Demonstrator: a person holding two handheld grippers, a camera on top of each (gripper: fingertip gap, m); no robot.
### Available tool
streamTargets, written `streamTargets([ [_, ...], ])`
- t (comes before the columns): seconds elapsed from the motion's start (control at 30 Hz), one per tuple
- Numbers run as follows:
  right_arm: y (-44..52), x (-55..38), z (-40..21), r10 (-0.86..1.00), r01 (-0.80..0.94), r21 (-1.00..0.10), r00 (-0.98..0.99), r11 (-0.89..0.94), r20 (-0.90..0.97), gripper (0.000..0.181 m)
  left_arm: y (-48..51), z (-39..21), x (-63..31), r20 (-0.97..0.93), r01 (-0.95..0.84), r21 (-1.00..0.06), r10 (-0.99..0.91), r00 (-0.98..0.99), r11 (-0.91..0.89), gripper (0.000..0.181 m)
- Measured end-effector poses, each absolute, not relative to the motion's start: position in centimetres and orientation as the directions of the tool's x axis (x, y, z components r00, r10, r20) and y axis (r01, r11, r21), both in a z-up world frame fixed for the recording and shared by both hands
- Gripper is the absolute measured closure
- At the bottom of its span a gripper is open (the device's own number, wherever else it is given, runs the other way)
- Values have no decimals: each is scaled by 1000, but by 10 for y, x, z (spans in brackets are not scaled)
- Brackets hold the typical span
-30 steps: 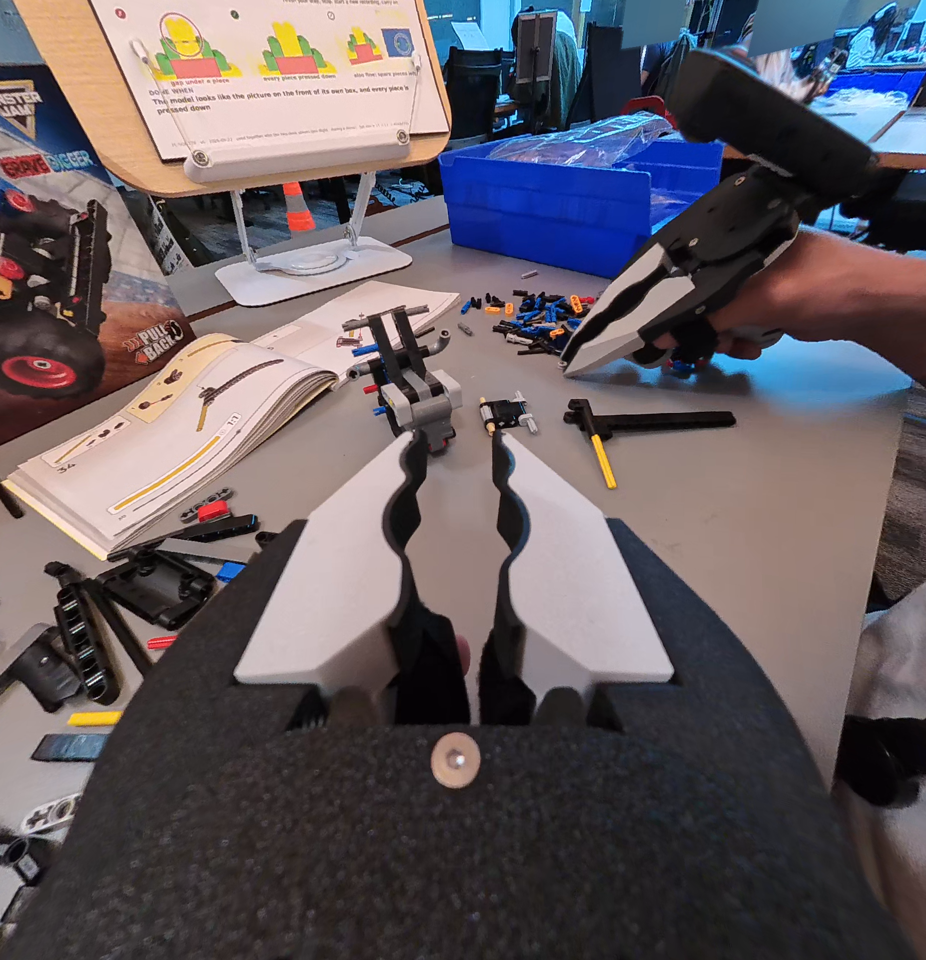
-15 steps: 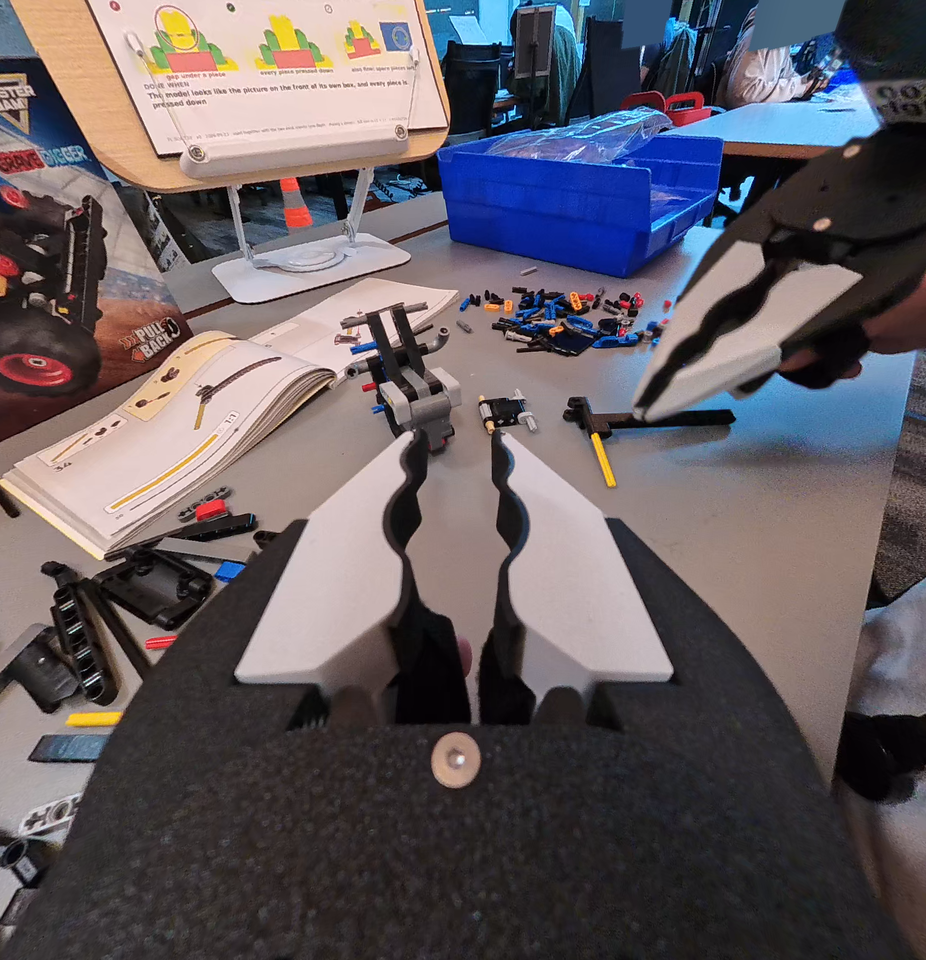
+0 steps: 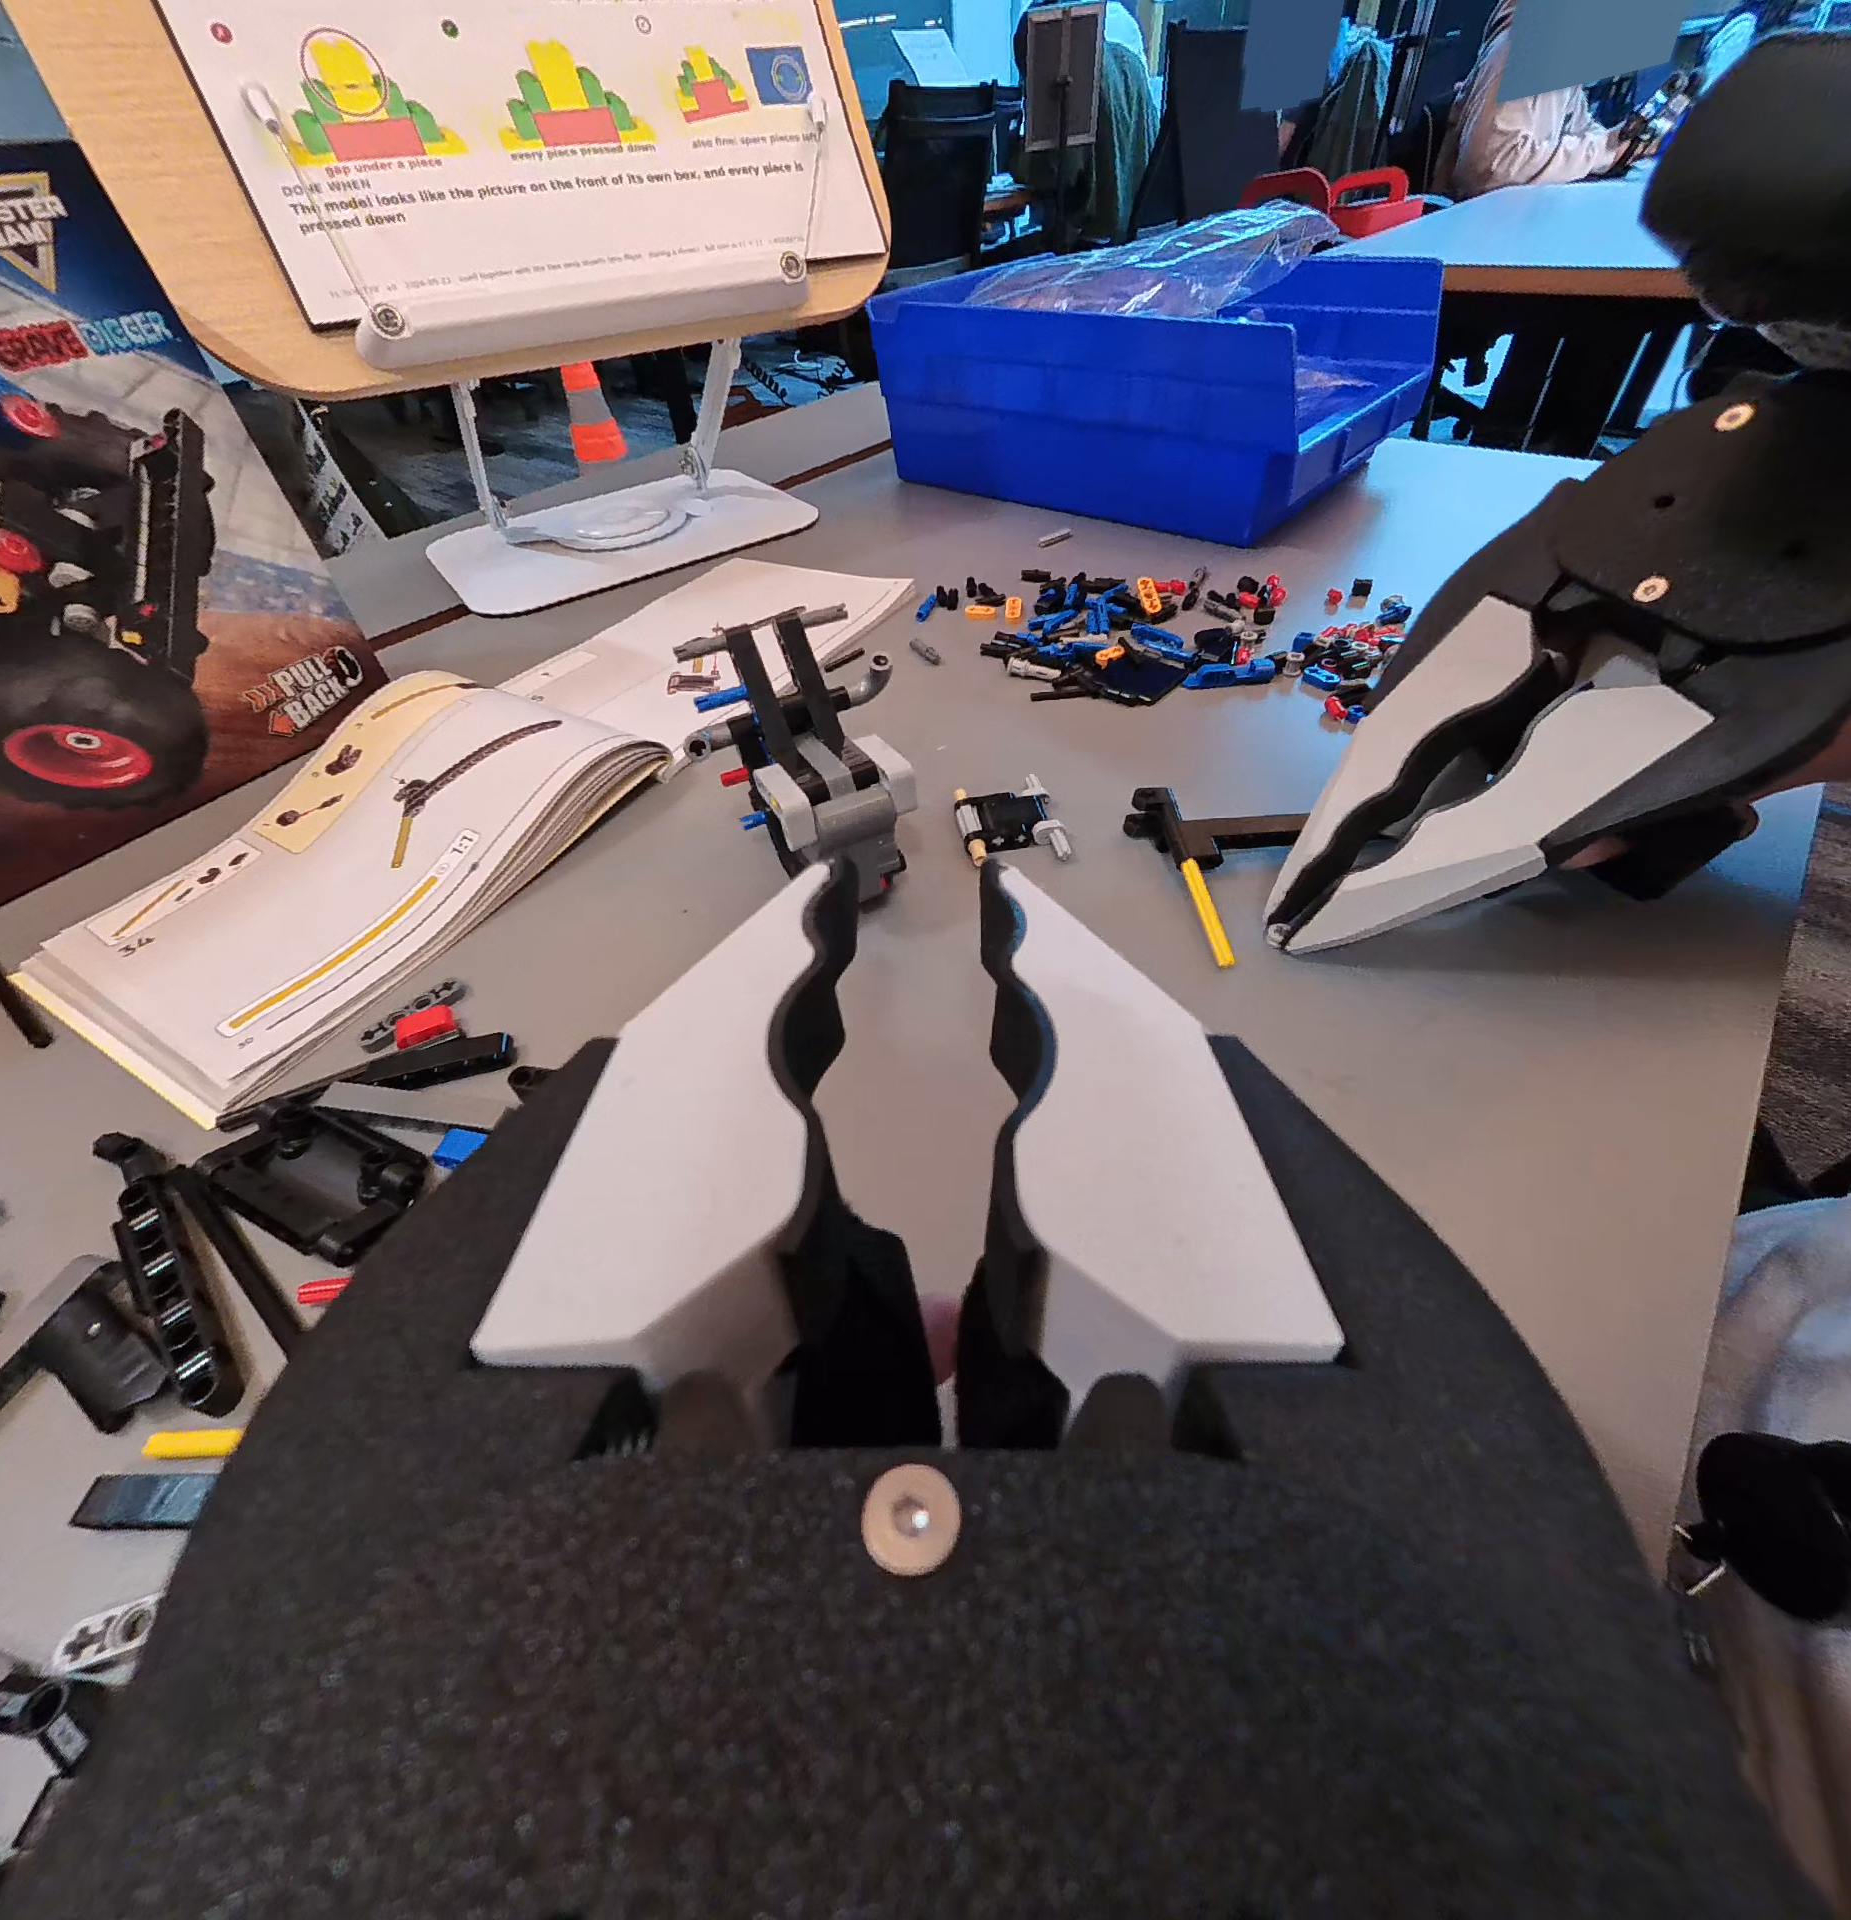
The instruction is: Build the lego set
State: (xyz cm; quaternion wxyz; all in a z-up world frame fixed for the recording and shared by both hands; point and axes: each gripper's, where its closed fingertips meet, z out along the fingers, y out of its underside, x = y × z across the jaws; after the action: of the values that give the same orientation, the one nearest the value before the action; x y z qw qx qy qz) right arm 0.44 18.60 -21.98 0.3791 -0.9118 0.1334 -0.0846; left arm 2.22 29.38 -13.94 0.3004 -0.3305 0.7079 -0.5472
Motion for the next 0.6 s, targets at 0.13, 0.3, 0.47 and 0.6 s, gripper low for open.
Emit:
streamTargets([
  [0.13,185,6,-220,-318,-188,-722,947,-666,47,174,295,-138,22,-89,-119,-974,-807,-584,194,160],
  [0.3,186,6,-202,-315,-174,-773,948,-611,35,167,293,-140,22,-111,-118,-969,-805,-582,218,160],
  [0.47,168,41,-187,-414,-217,-796,909,-565,46,161,292,-140,21,-122,-112,-967,-802,-584,229,160],
  [0.6,167,63,-188,-435,-265,-794,900,-546,-2,158,291,-141,21,-131,-108,-965,-801,-584,237,160],
])
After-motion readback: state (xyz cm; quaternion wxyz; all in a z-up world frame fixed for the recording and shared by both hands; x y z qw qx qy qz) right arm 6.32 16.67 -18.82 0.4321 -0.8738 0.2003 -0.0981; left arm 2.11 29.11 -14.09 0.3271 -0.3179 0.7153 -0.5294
